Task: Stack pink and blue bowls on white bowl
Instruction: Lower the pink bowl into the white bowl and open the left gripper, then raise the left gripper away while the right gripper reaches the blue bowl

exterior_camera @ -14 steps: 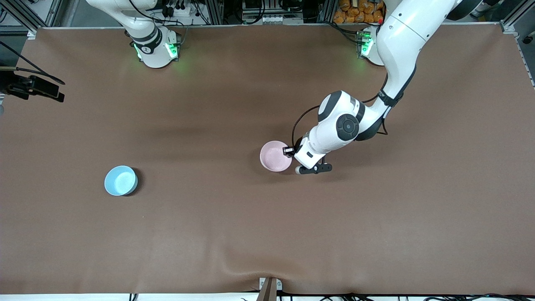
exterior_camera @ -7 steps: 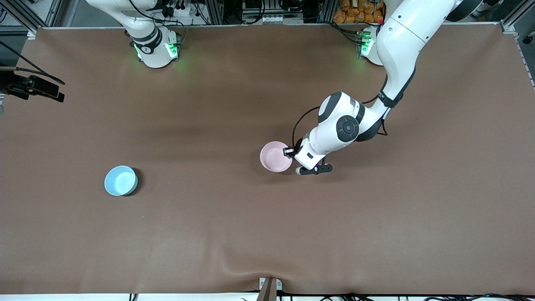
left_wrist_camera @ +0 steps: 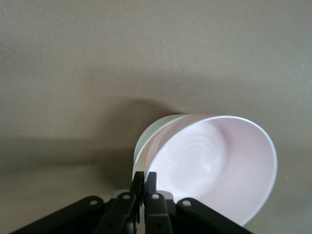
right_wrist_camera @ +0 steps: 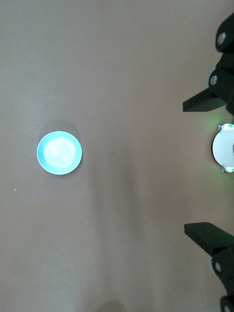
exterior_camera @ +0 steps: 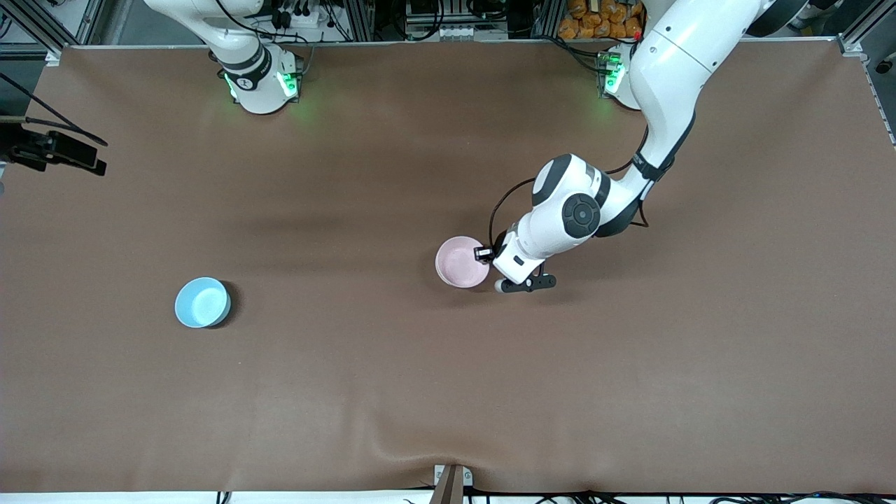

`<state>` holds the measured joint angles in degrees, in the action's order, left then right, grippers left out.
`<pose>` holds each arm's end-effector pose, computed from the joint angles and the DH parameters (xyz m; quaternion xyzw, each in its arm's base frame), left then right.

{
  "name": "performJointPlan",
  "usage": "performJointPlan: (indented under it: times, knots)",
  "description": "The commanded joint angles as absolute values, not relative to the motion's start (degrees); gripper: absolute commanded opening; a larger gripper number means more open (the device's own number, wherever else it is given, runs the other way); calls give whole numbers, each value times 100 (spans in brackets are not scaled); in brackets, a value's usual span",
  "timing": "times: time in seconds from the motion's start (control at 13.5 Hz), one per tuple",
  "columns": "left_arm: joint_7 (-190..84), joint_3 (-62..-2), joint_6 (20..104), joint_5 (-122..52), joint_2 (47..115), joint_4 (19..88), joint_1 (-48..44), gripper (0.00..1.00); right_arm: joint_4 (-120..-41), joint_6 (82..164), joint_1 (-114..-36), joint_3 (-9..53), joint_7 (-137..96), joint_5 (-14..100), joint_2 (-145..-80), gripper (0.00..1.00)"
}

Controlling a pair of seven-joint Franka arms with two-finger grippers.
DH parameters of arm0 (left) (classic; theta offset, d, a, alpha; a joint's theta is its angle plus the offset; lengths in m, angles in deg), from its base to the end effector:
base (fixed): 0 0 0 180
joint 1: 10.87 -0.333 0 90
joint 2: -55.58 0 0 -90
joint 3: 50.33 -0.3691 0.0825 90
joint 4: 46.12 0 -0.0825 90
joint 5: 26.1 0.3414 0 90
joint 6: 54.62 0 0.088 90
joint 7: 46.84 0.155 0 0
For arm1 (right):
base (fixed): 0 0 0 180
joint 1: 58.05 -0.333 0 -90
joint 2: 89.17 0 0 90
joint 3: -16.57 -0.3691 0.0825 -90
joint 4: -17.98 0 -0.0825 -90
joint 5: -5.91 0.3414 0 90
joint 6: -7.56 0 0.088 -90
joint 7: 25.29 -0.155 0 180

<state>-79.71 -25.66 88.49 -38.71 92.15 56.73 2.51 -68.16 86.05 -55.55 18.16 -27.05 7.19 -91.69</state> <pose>0.5474 -0.3927 0.2599 0.9764 0.0838 -0.0703 0.1864 0.4963 -0.0313 0.6205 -0.9948 0.0496 0.0884 0.0123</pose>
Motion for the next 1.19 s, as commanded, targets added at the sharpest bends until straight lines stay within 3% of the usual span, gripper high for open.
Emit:
performJointPlan:
  times: [0.0, 0.15, 0.3, 0.59, 0.74, 1.11]
  knots:
    - [-8190, -2607, 8855, -3858, 9196, 5680, 311, 42, -6534, 8596, -5558, 1789, -2696, 636, -9611, 100]
    - [-8365, -2598, 8837, -3858, 9153, 5697, 302, 100, -6560, 8544, -5585, 1781, -2678, 609, -9778, 100]
    - [-8419, -2607, 8811, -3849, 9012, 5724, 276, 100, -6551, 8543, -5524, 1772, -2705, 661, -10031, 100]
    - [-8419, -2896, 7899, -3683, 8179, 5653, 179, 100, -6516, 8780, -5112, 1798, -2661, 635, -10656, 100]
    - [-8410, -3186, 7398, -3551, 7678, 5619, 126, 100, -6560, 9401, -4944, 1798, -2591, 644, -10867, 100]
    - [-8279, -3222, 5615, -2629, 6474, 5224, -506, 100, -6691, 10421, -4601, 1789, -2152, 679, -11666, 100]
